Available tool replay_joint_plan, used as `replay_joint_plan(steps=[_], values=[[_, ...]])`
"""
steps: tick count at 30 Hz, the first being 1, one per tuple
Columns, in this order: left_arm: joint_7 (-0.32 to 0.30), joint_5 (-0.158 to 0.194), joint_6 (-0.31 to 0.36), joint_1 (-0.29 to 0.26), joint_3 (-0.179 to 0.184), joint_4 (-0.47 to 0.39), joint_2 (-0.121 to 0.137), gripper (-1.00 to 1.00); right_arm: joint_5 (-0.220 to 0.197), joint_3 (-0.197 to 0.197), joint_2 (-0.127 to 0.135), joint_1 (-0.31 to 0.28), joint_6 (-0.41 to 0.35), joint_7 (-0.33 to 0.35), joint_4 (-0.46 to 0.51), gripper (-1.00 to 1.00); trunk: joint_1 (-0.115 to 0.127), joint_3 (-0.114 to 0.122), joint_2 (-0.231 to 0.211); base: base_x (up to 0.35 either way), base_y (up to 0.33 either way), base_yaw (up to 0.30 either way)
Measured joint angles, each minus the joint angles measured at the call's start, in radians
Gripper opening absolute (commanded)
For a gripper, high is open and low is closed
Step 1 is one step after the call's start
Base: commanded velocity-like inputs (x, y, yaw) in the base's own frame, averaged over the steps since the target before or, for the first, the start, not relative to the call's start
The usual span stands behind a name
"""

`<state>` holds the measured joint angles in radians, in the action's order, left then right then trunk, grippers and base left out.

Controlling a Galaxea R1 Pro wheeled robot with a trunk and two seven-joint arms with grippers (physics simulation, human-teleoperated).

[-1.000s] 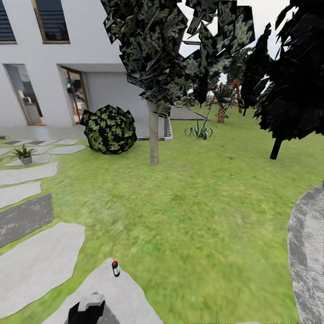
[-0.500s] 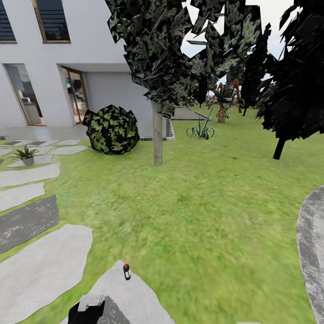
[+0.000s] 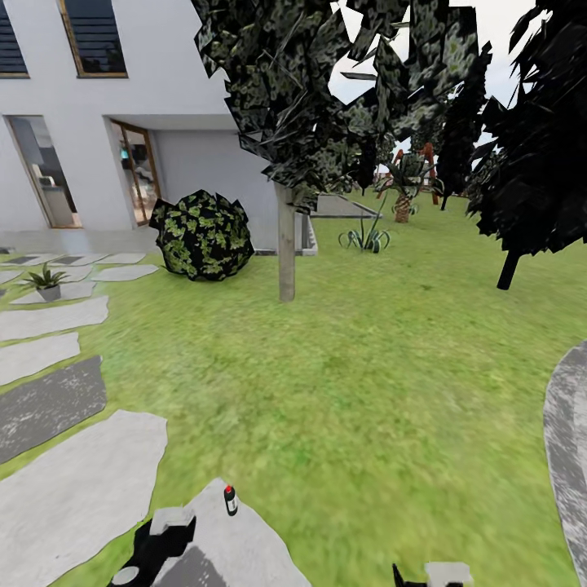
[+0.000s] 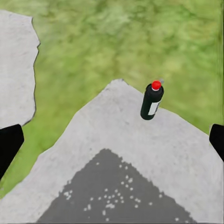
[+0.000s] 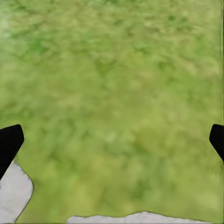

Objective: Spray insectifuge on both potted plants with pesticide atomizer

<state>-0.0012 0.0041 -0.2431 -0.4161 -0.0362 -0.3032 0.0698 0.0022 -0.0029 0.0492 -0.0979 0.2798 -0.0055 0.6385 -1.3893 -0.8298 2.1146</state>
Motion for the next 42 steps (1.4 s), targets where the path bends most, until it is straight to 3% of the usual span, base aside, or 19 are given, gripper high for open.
replay_joint_plan(steps=[4,10,24,42], values=[[0.000,0.000,0.006,-0.094,0.001,0.000,-0.005,1.00,0.000,-0.002,0.004,-0.092,-0.001,0.000,0.063,1.00,0.000,0.000,0.000,0.000,0.000,0.000],[-0.006,0.003,-0.002,-0.112,0.002,0.009,0.003,1.00,-0.001,-0.003,0.005,-0.154,-0.002,0.000,0.073,1.00,0.000,0.000,0.000,0.000,0.000,0.000],[-0.010,0.002,-0.005,-0.107,0.009,0.003,0.005,1.00,-0.001,-0.001,0.000,-0.159,-0.002,0.000,0.064,1.00,0.000,0.001,0.000,0.000,0.022,-0.157],[-0.012,0.002,-0.005,-0.108,0.009,0.010,0.004,1.00,-0.001,0.000,-0.001,-0.159,-0.003,0.000,0.045,1.00,0.000,0.001,0.000,0.000,0.286,-0.275]])
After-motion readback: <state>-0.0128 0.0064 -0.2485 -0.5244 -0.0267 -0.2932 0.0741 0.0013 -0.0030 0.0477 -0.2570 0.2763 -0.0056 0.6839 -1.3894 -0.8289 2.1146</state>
